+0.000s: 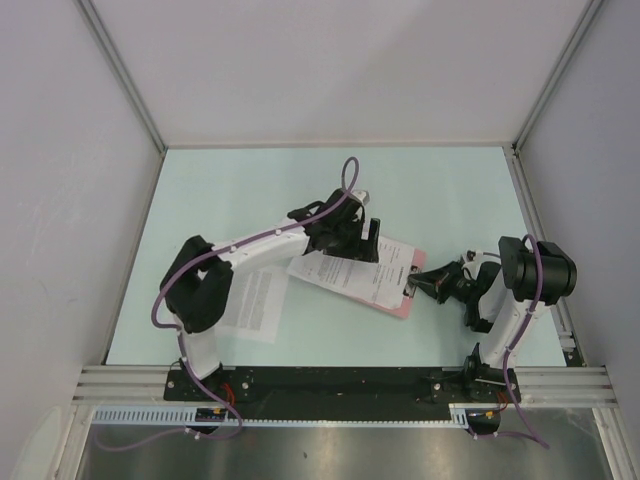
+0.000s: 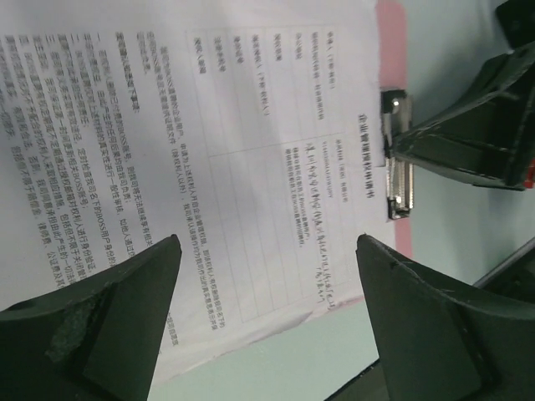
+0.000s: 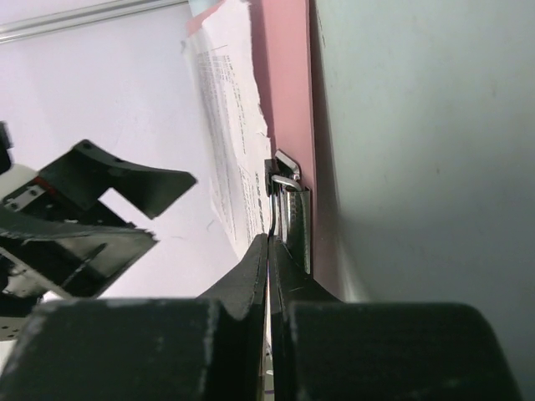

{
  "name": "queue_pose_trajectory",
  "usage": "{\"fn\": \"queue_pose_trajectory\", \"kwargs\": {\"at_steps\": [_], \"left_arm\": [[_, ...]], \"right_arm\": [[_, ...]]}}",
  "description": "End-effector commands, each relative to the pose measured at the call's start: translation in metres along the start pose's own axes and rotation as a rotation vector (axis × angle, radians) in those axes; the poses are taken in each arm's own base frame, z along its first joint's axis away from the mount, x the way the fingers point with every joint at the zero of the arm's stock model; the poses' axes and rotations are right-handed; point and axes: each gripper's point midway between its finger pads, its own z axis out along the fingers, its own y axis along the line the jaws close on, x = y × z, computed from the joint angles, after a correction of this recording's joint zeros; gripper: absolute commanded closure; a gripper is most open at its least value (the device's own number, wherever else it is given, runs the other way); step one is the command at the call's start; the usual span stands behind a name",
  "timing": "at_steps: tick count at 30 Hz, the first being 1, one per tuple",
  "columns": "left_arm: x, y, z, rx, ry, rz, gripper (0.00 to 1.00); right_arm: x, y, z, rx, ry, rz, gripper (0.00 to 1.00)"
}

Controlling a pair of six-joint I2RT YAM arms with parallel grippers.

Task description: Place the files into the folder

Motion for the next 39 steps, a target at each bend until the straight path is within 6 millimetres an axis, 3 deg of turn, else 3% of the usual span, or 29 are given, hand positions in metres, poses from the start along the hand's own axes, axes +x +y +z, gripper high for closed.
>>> {"fn": "queue_pose_trajectory", "kwargs": {"at_steps": [1, 5, 7, 9, 10, 11, 12, 16, 22, 25, 26, 30, 39], "left_arm": [[-0.032, -0.022, -0.044, 0.072, -0.083, 0.083, 0.05], [-0.040, -0.027, -0.070, 0.113, -0.114, 0.105, 0.00], [-0.047, -0.011, -0.082, 0.035, -0.149, 0.119, 0.00], [-0.052, 0.018, -0.098, -0.098, -0.185, 0.125, 0.00], [-0.060, 0.046, -0.102, -0.200, -0.214, 0.101, 0.00], [-0.058, 0.061, -0.102, -0.236, -0.202, 0.080, 0.00], [-0.052, 0.091, -0.100, -0.288, -0.165, 0.030, 0.00], [-0.035, 0.130, -0.084, -0.322, -0.096, -0.052, 0.00], [-0.016, 0.148, -0.041, -0.341, 0.015, -0.078, 0.00], [-0.012, 0.143, -0.028, -0.291, 0.021, -0.091, 0.00], [-0.010, 0.134, -0.022, -0.228, 0.016, -0.100, 0.00], [-0.012, 0.126, -0.014, -0.171, 0.015, -0.113, 0.02], [-0.001, 0.136, 0.008, -0.189, 0.058, -0.123, 0.10]], "right_arm": [[-0.008, 0.041, -0.003, -0.169, -0.021, -0.253, 1.00], [-0.008, 0.039, -0.002, -0.163, -0.016, -0.259, 1.00], [-0.008, 0.039, -0.002, -0.160, -0.015, -0.260, 1.00], [-0.009, 0.038, -0.002, -0.154, -0.014, -0.260, 1.00], [-0.009, 0.039, -0.002, -0.153, -0.013, -0.269, 1.00], [-0.009, 0.040, -0.002, -0.156, -0.014, -0.278, 1.00], [-0.009, 0.040, -0.002, -0.151, -0.011, -0.274, 1.00], [-0.009, 0.042, -0.002, -0.152, -0.009, -0.291, 1.00], [-0.009, 0.044, -0.002, -0.161, -0.005, -0.293, 1.00], [-0.009, 0.046, -0.002, -0.166, -0.002, -0.299, 1.00], [-0.008, 0.046, -0.002, -0.166, 0.001, -0.297, 1.00], [-0.008, 0.048, -0.002, -0.177, 0.006, -0.301, 1.00], [-0.004, 0.052, 0.001, -0.199, 0.028, -0.302, 1.00]]}}
